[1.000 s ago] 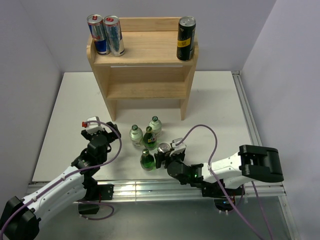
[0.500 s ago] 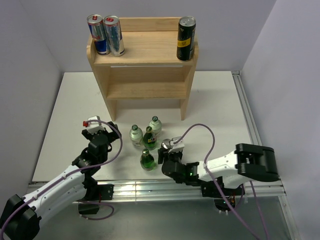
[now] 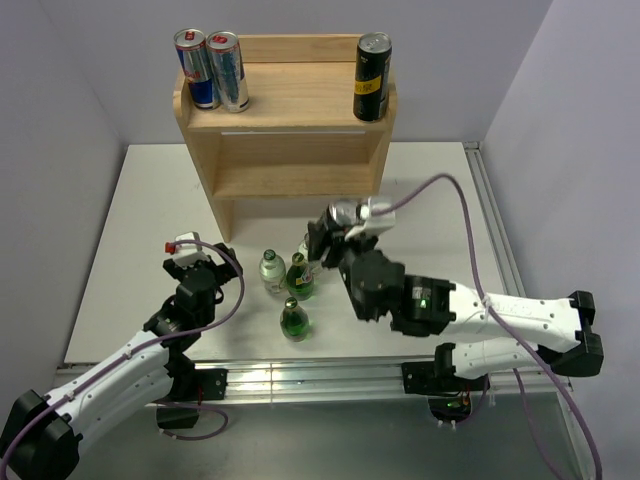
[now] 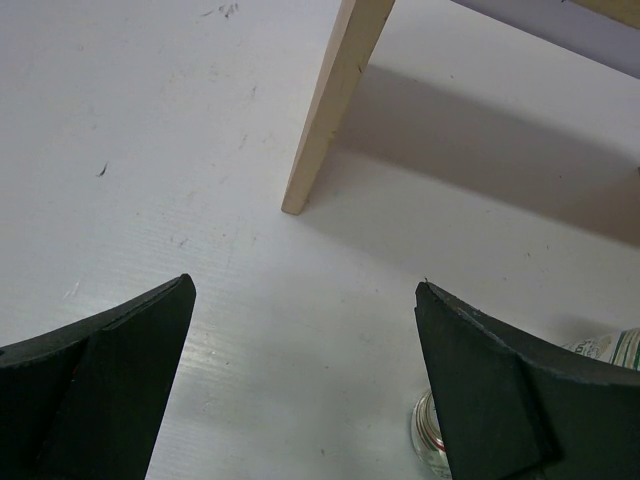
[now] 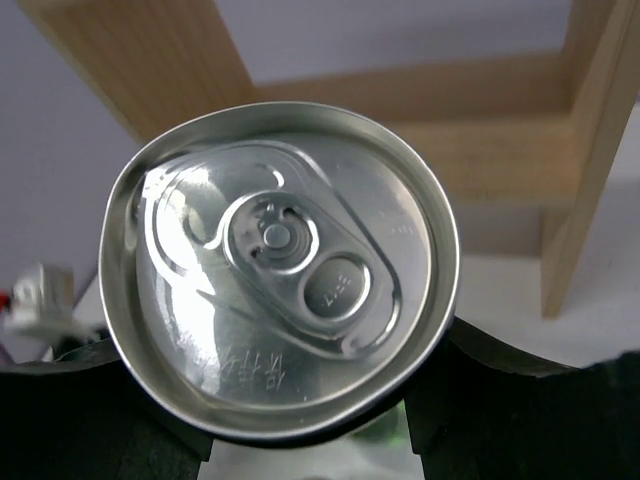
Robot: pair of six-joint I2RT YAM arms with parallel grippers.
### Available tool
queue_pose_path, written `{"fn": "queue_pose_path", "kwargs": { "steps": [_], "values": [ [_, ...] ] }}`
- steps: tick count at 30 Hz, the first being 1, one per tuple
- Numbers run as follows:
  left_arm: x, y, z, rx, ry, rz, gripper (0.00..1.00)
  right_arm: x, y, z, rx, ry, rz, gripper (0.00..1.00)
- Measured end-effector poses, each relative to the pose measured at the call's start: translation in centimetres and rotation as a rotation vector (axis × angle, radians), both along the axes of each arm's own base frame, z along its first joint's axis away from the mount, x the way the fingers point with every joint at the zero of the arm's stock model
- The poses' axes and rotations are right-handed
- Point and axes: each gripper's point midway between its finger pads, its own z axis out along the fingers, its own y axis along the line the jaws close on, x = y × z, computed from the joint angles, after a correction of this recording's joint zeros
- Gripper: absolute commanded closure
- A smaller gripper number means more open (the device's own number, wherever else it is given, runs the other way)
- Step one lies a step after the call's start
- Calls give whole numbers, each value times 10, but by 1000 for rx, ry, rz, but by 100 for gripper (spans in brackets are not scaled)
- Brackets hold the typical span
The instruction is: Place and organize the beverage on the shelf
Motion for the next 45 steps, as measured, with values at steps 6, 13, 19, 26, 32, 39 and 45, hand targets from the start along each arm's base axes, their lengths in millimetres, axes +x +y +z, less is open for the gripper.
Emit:
{"fn": "queue_pose_path", "kwargs": {
  "steps": [6, 13, 19, 26, 32, 39, 45],
  "values": [
    [0, 0, 1, -3, -4, 0, 1, 51, -5, 103, -2, -114, -94, 100],
    [0, 0, 1, -2, -3, 0, 1, 107, 0, 183, -55, -207, -169, 100],
    [0, 0, 3, -8, -9, 1, 1, 139, 5, 211, -122, -243, -210, 100],
    [0, 0, 6, -17, -21, 1, 1, 166, 7, 210, -215, -251, -254, 100],
    [0, 0, 6, -17, -20, 1, 1, 183, 7, 193, -281, -229, -275, 100],
    [0, 0, 6, -17, -20, 0, 1, 198, -1, 183, -311, -214, -316, 100],
    [0, 0, 6, -16, -20, 0, 1, 208, -5, 177, -315, -205, -339, 74]
  ]
}}
